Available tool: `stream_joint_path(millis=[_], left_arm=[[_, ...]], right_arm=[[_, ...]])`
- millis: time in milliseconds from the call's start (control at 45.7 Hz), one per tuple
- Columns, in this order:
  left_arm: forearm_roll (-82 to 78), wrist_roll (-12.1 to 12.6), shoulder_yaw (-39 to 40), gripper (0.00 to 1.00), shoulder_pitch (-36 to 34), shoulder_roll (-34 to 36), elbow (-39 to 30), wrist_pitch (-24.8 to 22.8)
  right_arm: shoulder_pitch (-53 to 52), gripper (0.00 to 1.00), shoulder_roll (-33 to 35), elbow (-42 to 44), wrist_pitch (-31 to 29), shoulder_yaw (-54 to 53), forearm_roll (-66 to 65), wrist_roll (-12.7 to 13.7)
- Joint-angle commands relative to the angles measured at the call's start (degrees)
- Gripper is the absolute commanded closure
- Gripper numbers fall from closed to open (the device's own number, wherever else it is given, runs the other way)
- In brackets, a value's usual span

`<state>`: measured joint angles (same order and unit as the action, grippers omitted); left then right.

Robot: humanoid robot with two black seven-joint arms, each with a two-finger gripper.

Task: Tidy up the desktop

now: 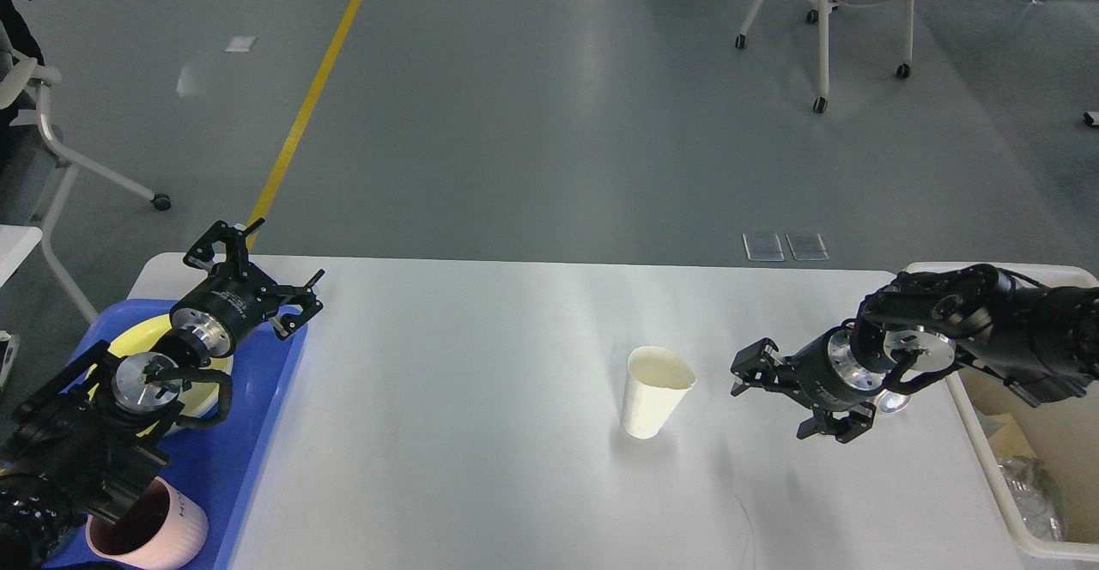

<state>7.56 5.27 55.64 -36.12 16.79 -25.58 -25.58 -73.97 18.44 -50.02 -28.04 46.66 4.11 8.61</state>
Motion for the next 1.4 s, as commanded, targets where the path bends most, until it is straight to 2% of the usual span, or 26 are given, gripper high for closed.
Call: stream_joint_path(millis=[0, 547, 810, 1072, 1226, 1379], left_arm=[[0.0, 0.0, 0.0, 0.00, 0.0, 0.0, 0.0, 0.0], [0.0, 0.0, 0.0, 0.00, 0.0, 0.0, 0.0, 0.0], [0.0, 0.0, 0.0, 0.00, 0.0, 0.0, 0.0, 0.0], [0.0, 0.0, 0.0, 0.00, 0.0, 0.0, 0.0, 0.0], [0.0, 0.0, 0.0, 0.00, -0.1, 0.0, 0.0, 0.0], [0.0, 0.0, 0.0, 0.00, -0.1, 0.0, 0.0, 0.0]], right_arm=[[-1.1, 0.00, -0.6, -0.3, -0.3, 0.1, 0.3, 0.0], [-6.9, 0.00, 0.9, -3.5, -0.8, 1.9, 0.8, 0.1], [-19.2, 0.00, 4.1, -11.8, -2.5, 6.7, 0.8, 0.1], [-40.3, 0.00, 6.7, -29.2, -3.9, 13.1, 0.9, 0.6], [-47.7, 0.00, 6.3, -34.2, -4.1, 13.7, 0.9, 0.8], [-49.0, 0.00, 3.5, -34.6, -3.5, 14.4, 1.1, 0.8]])
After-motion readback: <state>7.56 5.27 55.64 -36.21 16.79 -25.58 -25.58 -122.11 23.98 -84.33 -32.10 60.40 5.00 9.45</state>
